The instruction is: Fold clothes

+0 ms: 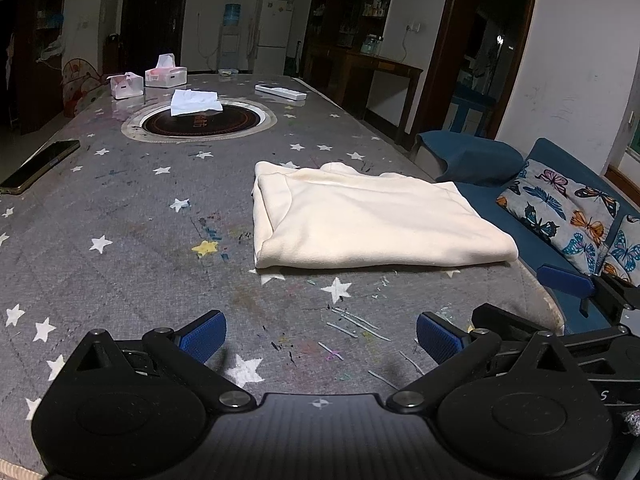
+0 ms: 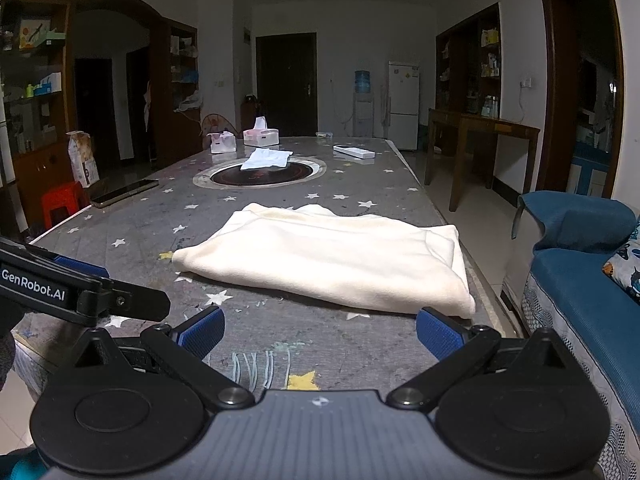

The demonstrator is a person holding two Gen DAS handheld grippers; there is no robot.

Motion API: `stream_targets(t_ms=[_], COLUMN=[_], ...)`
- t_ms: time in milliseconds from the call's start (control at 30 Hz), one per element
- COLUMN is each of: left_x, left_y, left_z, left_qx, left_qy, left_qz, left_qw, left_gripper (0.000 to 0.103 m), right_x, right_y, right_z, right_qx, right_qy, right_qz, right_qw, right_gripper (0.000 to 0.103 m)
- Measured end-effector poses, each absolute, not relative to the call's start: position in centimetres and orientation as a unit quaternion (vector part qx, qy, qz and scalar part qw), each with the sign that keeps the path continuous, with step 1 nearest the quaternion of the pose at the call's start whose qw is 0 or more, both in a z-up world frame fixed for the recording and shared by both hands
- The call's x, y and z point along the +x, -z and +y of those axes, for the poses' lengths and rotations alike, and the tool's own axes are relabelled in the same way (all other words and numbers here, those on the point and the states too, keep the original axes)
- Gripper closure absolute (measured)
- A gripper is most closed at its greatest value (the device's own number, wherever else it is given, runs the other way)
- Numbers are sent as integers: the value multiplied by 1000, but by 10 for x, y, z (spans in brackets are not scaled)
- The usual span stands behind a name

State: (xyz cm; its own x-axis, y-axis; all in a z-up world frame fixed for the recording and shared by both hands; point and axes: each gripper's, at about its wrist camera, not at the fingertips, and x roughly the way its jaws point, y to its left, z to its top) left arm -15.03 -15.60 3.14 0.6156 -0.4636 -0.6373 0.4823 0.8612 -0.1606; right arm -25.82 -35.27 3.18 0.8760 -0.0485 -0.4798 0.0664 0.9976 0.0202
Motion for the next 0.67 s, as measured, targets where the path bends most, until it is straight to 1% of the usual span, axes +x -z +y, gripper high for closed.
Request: stream_targets(t_ms=[667], left_x=[-149], left_y=[-32], left_z=[-158], left_qx=[15], left_qy=[266], left_qz=[351], left_qw=[897], left_gripper=[0], right_x=[-259], right_y=[-34], right_z=[-350], right_qx=[14], right_qy=[26], right_qz=[247], right_qw=[969], right_gripper=[0])
